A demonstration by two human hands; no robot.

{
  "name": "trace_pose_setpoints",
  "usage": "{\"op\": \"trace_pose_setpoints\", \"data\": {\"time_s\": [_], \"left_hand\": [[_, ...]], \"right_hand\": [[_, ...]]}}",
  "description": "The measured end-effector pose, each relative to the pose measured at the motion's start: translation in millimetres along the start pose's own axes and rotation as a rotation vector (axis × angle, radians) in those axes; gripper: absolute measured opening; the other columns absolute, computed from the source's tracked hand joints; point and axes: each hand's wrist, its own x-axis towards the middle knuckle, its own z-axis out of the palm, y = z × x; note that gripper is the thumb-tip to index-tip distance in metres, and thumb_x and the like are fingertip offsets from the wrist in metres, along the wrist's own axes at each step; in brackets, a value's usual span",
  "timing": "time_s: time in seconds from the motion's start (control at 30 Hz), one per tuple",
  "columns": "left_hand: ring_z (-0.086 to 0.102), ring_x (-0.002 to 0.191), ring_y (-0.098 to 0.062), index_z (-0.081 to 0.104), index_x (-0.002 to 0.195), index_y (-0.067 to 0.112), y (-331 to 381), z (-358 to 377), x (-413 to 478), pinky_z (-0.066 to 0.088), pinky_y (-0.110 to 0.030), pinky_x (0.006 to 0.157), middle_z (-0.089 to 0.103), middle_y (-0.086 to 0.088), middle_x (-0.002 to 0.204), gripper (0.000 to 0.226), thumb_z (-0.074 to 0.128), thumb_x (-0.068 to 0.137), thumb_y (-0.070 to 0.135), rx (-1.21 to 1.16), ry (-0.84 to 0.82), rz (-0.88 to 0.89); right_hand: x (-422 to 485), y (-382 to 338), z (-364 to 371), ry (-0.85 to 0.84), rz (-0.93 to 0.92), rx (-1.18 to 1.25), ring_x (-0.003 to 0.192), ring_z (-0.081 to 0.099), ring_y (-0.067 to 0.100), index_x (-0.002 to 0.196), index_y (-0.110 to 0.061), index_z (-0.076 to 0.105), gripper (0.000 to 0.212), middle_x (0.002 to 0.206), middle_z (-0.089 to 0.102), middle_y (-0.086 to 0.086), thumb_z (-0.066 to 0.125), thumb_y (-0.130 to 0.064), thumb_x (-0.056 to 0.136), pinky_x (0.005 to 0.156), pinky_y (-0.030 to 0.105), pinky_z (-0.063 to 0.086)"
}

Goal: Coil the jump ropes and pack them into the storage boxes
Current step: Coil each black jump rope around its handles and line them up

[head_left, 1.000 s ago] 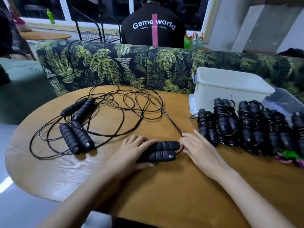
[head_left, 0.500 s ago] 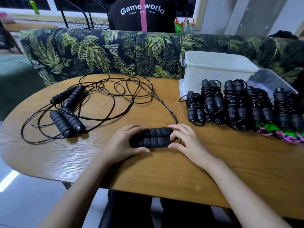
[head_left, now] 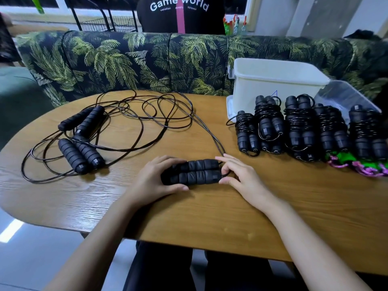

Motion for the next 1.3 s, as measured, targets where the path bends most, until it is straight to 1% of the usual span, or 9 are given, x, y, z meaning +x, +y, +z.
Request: {"op": "trace_pose_setpoints", "data": {"time_s": [0.1,0.23,0.37,0.47,0.6,0.7,0.9,1.07,1.3], "left_hand": [[0.057,0.113,-0.011,0.059,0.131,0.032,-0.1,-0.3,-0.4,0.049,-0.045,0.095,0.059,0.015,0.120,0.071,0.072,0.072,0.069,0.001,-0.004,0.008],[0.056,0.114,-0.008,0.058,0.129,0.032,0.5,1.0,-0.6,0.049,-0.038,0.097,0.059,0.015,0.120,0.064,0.072,0.075,0.063,-0.009,-0.003,0.005],[0.055,0.112,-0.005,0.056,0.125,0.028,-0.9,-0.3,0.3,0.048,-0.030,0.096,0.058,0.012,0.118,0.059,0.070,0.075,0.057,0.010,-0.027,0.001],[0.054,0.115,-0.007,0.050,0.126,0.033,-12.0,-15.7,-8.6,0.046,-0.026,0.097,0.056,0.012,0.121,0.058,0.067,0.077,0.059,0.036,-0.069,-0.009],[0.051,0.114,0.001,0.054,0.123,0.024,-23.7,-36.1,-25.0,0.041,-0.014,0.096,0.055,0.010,0.121,0.056,0.067,0.079,0.056,0.096,-0.027,-0.013],[0.051,0.112,0.000,0.054,0.121,0.021,-24.1,-37.3,-26.4,0.040,-0.013,0.096,0.053,0.009,0.119,0.055,0.066,0.081,0.057,0.144,-0.023,-0.015],[0.053,0.108,-0.010,0.051,0.120,0.024,-30.3,-36.1,-13.6,0.046,-0.029,0.094,0.050,0.012,0.118,0.059,0.051,0.082,0.069,0.230,0.089,-0.100],[0.055,0.106,-0.022,0.053,0.118,0.028,-18.6,-21.0,13.5,0.050,-0.043,0.089,0.054,0.006,0.121,0.045,0.059,0.081,0.052,0.273,0.173,-0.182],[0.058,0.099,-0.021,0.076,0.101,0.025,-6.2,-6.0,25.8,0.052,-0.039,0.078,0.065,0.010,0.112,0.026,0.081,0.077,0.034,0.269,0.329,-0.279]], "right_hand": [[-0.4,-1.7,-2.0,-0.006,0.013,0.008,0.142,0.024,-0.005,0.079,-0.028,0.047,0.026,0.142,0.045,-0.019,0.068,-0.015,0.089,0.104,0.003,0.014],[-1.3,-5.7,-1.9,-0.020,0.027,-0.004,0.144,0.019,-0.004,0.084,-0.033,0.048,0.026,0.142,0.044,-0.023,0.068,-0.018,0.090,0.116,0.024,0.018],[6.5,-17.5,-15.8,-0.130,0.021,-0.178,0.143,-0.001,-0.011,0.133,-0.035,0.046,0.047,0.144,0.019,-0.041,0.067,-0.031,0.091,0.115,0.031,0.013],[28.1,-18.8,-25.9,-0.224,-0.133,-0.518,0.149,-0.007,-0.001,0.149,-0.031,0.035,0.063,0.158,0.017,-0.024,0.058,-0.047,0.092,0.118,0.029,0.003],[51.5,-20.3,-16.2,-0.274,-0.265,-0.592,0.149,0.018,0.008,0.130,-0.022,0.055,0.039,0.148,0.046,-0.009,0.054,-0.041,0.096,0.124,0.033,0.013],[51.3,-13.7,-11.2,-0.168,-0.309,-0.582,0.123,0.050,0.011,0.108,-0.018,0.060,0.026,0.117,0.059,-0.006,0.050,-0.039,0.096,0.121,0.035,0.023],[32.9,10.9,-14.1,0.098,-0.256,-0.693,0.084,0.052,0.013,0.085,-0.017,0.048,0.027,0.080,0.047,-0.007,0.038,-0.036,0.100,0.118,0.026,0.020],[28.0,2.3,-4.9,0.349,-0.262,-0.789,0.064,0.054,0.020,0.077,-0.016,0.057,0.032,0.067,0.055,-0.005,0.041,-0.034,0.098,0.067,0.033,0.051],[19.9,-26.8,31.6,0.417,-0.272,-0.722,0.059,0.058,0.017,0.073,-0.016,0.061,0.019,0.064,0.060,-0.005,0.071,-0.026,0.086,0.054,0.026,0.047]]}}
